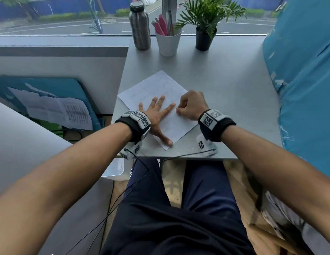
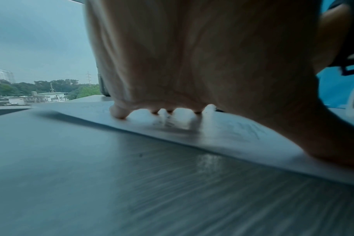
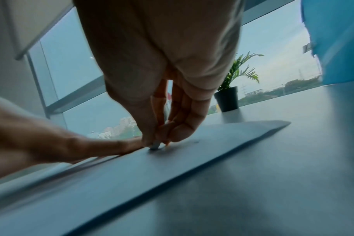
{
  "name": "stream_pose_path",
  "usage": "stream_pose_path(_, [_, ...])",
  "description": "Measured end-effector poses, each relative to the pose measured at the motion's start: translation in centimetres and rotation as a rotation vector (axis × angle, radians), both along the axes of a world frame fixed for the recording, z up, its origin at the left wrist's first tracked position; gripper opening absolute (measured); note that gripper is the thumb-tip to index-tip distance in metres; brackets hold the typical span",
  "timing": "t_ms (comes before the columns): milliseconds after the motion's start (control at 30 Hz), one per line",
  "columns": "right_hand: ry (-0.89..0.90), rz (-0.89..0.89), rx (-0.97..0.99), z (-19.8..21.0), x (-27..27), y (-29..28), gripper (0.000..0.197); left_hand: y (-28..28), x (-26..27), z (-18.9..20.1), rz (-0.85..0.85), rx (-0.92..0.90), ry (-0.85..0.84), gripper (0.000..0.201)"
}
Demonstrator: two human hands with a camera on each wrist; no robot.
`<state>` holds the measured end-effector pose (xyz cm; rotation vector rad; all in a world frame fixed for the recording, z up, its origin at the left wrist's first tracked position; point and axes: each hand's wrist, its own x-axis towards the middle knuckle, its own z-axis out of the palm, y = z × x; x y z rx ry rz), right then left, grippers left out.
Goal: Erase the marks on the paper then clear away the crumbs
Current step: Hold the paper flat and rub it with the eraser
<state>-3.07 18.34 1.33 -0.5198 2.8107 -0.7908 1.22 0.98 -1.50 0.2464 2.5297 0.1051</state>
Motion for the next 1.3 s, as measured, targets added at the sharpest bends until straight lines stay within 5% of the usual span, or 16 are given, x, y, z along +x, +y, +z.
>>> stream_pose_path(167, [-0.040,0.170,0.014,-0.6,4.4,-0.9,0.011,0.0,-0.2,-0.2,-0.001,-0.003,-0.002,0.156])
stream_pose_path(367, [0.002,0.020,0.005,-0.2,0.2,0.3,0.008,0.1,-0.1,-0.1,0.007,-0.005,0.001,0.154])
stream_pose_path(533, [-0.060,0.199,-0.001,-0.9,4.7,-0.4,0.010,0.0,-0.1,-0.1,0.003,0.005,-0.002,0.155])
stream_pose_path(700, [0.008,0.037,-0.002,-0.1,0.1,0.6,0.009,0.2,-0.1,0.1,0.011,-0.002,-0.004,0.154])
stream_pose_path(900, [-0.056,0.188,-0.034,-1.2,4.8,-0.3,0.011,0.1,-0.2,-0.1,0.004,-0.008,0.000,0.154])
stream_pose_path(1100, [0.017,0.014,-0.024,-0.5,-0.2,0.6,0.011,0.1,-0.1,-0.1,0.012,0.008,0.003,0.155])
stream_pose_path(1300, [-0.082,0.082,-0.062,-1.3,3.9,-0.4,0.009,0.1,-0.2,-0.2,0.007,0.008,0.003,0.157])
